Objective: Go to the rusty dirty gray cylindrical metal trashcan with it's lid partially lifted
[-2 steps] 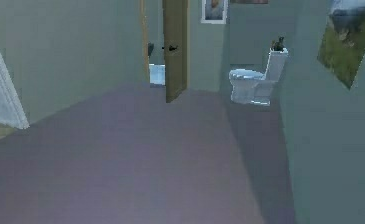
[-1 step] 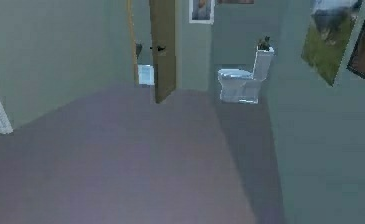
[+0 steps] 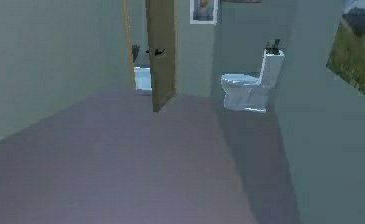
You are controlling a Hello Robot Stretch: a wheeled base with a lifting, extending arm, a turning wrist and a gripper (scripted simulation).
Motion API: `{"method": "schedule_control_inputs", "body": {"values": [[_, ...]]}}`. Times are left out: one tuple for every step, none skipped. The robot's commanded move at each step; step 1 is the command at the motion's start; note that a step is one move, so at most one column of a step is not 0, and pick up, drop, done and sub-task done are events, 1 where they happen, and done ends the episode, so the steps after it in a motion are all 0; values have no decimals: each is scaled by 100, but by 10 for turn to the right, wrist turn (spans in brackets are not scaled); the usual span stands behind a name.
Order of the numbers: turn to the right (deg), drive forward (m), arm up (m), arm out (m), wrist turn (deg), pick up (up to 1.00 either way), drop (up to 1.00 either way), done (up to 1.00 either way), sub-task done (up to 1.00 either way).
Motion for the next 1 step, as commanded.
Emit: {"method": "schedule_control_inputs", "body": {"values": [[-150, 0, 0, 0, 0, 0, 0, 0, 0]]}}
